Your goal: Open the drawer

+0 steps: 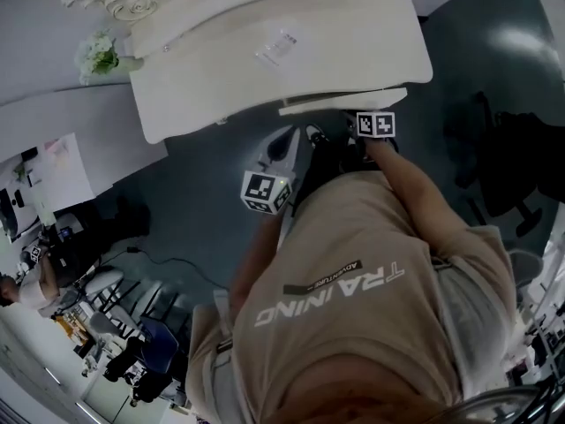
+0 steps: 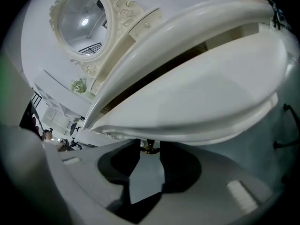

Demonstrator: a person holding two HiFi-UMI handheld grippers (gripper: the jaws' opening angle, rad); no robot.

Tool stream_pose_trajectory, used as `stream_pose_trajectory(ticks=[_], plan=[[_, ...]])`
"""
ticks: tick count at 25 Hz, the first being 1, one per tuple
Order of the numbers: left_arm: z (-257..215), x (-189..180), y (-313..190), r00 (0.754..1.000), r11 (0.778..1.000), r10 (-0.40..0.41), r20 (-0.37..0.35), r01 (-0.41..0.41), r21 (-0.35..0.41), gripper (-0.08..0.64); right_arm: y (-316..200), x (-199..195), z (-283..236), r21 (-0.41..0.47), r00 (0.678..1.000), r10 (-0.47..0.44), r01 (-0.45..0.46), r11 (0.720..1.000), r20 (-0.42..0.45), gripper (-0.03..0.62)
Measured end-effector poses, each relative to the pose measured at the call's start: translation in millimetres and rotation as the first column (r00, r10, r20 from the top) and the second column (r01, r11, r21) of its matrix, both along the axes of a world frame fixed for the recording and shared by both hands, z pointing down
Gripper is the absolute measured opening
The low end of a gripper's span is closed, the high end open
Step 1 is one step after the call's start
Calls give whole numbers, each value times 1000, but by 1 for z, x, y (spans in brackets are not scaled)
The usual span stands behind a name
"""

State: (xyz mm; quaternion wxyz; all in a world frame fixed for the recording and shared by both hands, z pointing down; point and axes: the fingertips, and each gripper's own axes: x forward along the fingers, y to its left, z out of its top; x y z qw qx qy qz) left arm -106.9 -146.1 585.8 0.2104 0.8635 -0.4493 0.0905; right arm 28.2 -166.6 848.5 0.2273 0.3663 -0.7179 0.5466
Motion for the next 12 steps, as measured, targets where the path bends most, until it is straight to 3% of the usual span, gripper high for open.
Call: stream_pose_trajectory(ticks=[3, 7, 12], plan=[[-2, 12, 12, 1000, 1000, -25, 9, 25, -19, 6, 12, 1, 0, -3, 1000, -13, 13, 1000, 9, 135], [-2, 42, 32, 989, 991, -111, -95, 103, -85, 6, 24, 13, 0, 12, 1000, -12, 11, 1000, 24, 136], [-7, 69, 52, 987, 986, -150, -57, 144, -86, 6, 43, 20, 0, 17, 997, -61, 60, 998, 53, 137]])
